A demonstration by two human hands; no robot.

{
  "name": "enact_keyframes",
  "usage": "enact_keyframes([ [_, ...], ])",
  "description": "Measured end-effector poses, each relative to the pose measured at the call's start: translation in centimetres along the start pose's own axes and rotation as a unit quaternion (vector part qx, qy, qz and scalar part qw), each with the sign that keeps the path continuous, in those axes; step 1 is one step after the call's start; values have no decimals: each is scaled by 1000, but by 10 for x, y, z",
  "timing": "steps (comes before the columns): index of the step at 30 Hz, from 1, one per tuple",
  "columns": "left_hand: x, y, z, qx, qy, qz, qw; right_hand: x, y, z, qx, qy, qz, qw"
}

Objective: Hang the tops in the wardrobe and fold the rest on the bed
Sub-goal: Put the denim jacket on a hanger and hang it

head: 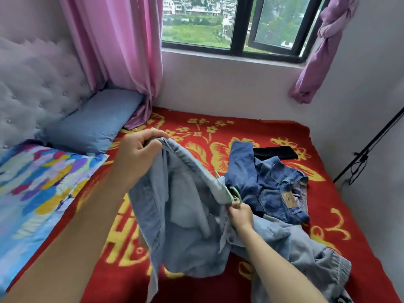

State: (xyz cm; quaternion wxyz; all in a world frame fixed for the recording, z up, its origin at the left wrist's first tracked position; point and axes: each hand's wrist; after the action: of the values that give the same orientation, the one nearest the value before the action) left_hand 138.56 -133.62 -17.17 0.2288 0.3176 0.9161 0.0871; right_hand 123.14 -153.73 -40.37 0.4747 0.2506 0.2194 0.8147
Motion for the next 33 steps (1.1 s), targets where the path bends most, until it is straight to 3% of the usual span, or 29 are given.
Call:
enact_keyframes([
  [4, -12, 29, 7, 2, 12, -78, 997, -14, 72, 25, -160, 53, 73, 983],
  [8, -17, 46, 11, 56, 23, -114, 992, -9, 169, 80, -149, 107, 198, 963],
  [11, -14, 50, 15, 92, 27, -117, 988, -8, 207, 105, -135, 86, 218, 963],
  [15, -3, 40, 27, 91, 45, -112, 989, -13, 197, 101, 92, 96, 195, 972],
  [20, 11, 33, 52, 21, 73, -104, 992, -6, 139, 52, 224, 152, 294, 917],
  [23, 15, 35, 55, 20, 75, -116, 990, -9, 108, 23, 346, 201, 214, 891],
  [27, 16, 40, 45, 56, 54, -160, 984, -16, 87, -3, 326, 178, 75, 926],
  [31, 13, 56, 37, 121, 39, -190, 974, -25, 91, -19, 166, 94, -15, 981],
  [33, 11, 61, 37, 112, 38, -186, 975, -24, 96, -13, 15, 52, 8, 999],
])
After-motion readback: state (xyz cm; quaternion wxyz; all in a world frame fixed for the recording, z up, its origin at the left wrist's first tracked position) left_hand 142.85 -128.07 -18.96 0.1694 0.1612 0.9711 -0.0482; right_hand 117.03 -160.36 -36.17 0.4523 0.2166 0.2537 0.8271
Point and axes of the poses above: each hand's wrist, its own x-axis away from the middle knuckle, its own y-axis out of the back of the hand, z = x × y, and after that the axes turned 2 degrees about z, right-handed
